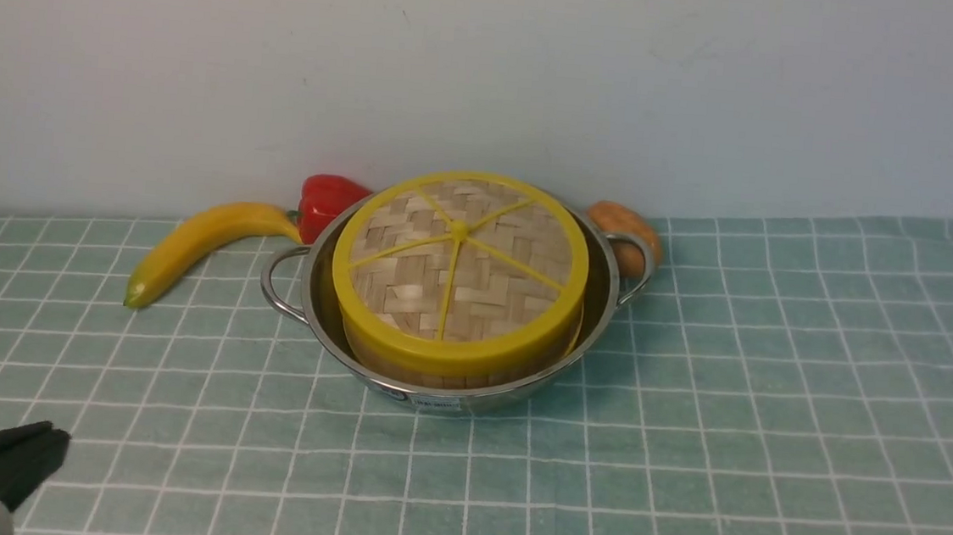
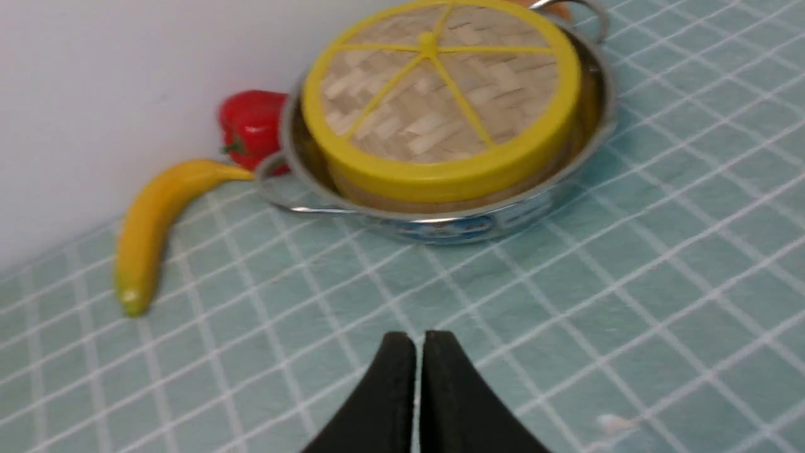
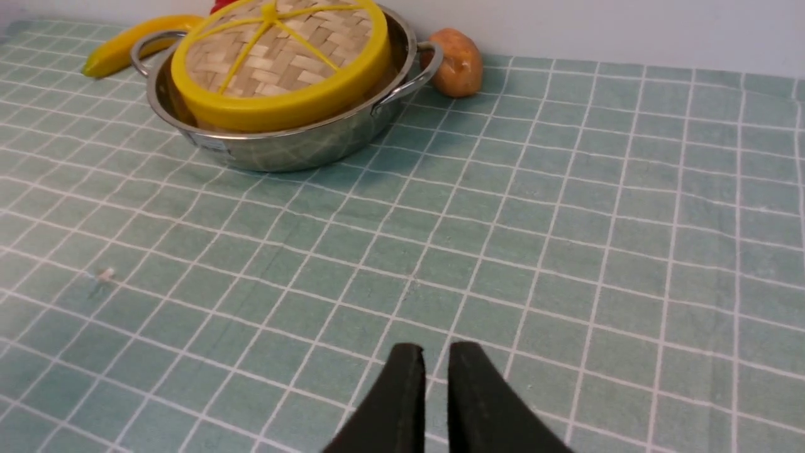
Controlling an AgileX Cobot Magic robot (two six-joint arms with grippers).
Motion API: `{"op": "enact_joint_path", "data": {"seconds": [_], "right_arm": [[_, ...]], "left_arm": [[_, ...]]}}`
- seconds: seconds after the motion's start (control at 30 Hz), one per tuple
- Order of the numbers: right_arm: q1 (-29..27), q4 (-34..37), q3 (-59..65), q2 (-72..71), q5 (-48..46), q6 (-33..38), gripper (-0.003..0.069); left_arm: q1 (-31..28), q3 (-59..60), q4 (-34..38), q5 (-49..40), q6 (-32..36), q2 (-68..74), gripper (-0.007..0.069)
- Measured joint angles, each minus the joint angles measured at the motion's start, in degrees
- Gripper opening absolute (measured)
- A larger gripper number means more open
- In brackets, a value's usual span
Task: Place the steamer in the pot on the blue tablecloth, and put the lid on the steamer.
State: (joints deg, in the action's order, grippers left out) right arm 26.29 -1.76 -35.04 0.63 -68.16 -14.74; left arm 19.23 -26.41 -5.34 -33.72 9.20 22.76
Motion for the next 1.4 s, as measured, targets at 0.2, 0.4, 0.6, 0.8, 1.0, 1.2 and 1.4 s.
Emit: {"op": "enact_joint_path", "data": {"seconds": [0.2, 0.4, 0.6, 0.8, 1.0, 1.2, 1.4], "right_arm": [[0.00, 3.26, 0.02, 0.00, 0.00, 0.00, 0.0101], [0.00, 6.26, 0.07, 0.00, 0.06, 0.00, 0.0119], [0.00, 8.72, 0.07, 0.00, 0.06, 0.00, 0.0139], [0.00, 9.19, 0.07, 0.00, 0.06, 0.00, 0.0155], [0.00, 9.19, 0.07, 0.00, 0.06, 0.00, 0.0173], [0.00, 9.19, 0.07, 0.00, 0.06, 0.00, 0.0188], [-3.92, 9.35, 0.12, 0.00, 5.32, 0.19, 0.0205]], "left_arm": [[-13.62, 14.28, -1.56, 13.06, -2.24, -13.08, 0.0023], [-22.83, 26.33, 0.48, 20.65, -9.86, -22.51, 0.0044], [-24.02, 26.83, 0.66, 21.75, -10.59, -22.79, 0.0059], [-24.02, 26.83, 0.66, 21.75, -10.60, -22.79, 0.0064], [-24.02, 26.83, 0.66, 21.75, -10.60, -22.79, 0.0075], [-24.02, 26.83, 0.66, 21.75, -10.60, -22.79, 0.0085], [-24.02, 26.83, 0.66, 21.75, -10.09, -22.79, 0.0095]]}}
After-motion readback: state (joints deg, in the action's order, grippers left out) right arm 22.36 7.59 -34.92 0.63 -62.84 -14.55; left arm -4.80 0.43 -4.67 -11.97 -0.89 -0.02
